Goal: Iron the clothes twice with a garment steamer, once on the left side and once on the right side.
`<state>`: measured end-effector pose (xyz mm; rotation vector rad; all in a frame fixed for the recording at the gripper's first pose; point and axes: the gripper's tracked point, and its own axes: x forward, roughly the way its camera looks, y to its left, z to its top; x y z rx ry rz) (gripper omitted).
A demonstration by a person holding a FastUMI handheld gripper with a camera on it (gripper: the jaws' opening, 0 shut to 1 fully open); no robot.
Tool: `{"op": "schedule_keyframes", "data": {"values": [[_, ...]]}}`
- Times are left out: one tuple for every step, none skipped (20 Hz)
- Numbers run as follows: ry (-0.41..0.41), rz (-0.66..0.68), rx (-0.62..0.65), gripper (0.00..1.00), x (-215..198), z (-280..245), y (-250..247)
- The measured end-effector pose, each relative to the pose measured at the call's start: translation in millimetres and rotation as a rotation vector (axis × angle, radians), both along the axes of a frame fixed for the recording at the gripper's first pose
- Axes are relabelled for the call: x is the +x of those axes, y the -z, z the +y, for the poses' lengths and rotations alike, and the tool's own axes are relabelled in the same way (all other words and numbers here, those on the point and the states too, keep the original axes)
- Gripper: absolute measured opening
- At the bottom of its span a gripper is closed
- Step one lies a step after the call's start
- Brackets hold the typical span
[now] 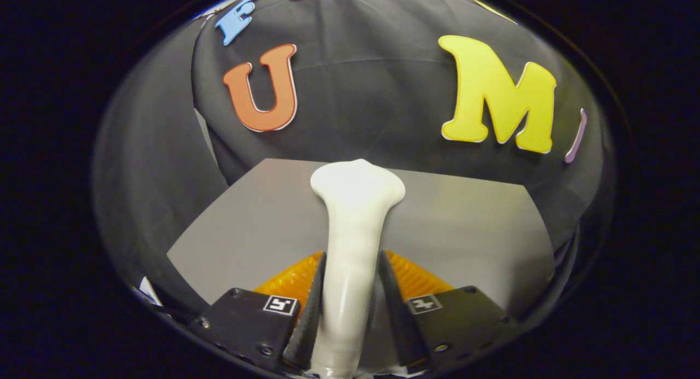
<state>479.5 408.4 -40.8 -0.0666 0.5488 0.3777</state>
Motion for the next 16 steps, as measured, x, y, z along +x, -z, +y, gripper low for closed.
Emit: {"op": "schedule_keyframes", "data": {"values": [[0.002,0.005,-0.002,0.47,-3,1,2],[-0.003,0.006,0.001,0.45,-2,2,1],[-0.016,0.010,0.018,0.42,-5,4,0],[-0.029,0.012,0.035,0.40,-6,6,0],[-0.037,0.005,0.045,0.38,-8,4,-3],[-0.040,-0.002,0.052,0.37,-9,3,-6],[-0.044,-0.016,0.055,0.35,-14,1,-9],[-0.048,-0.035,0.058,0.35,-19,-1,-12],[-0.050,-0.056,0.058,0.34,-25,-5,-16],[-0.051,-0.076,0.061,0.34,-31,-9,-21],[-0.049,-0.096,0.076,0.34,-38,-13,-25],[-0.052,-0.114,0.089,0.34,-46,-16,-32],[-0.051,-0.136,0.106,0.34,-55,-22,-40],[-0.053,-0.160,0.121,0.34,-65,-27,-49],[-0.054,-0.185,0.133,0.34,-76,-33,-58],[-0.056,-0.212,0.150,0.34,-87,-39,-69]]}}
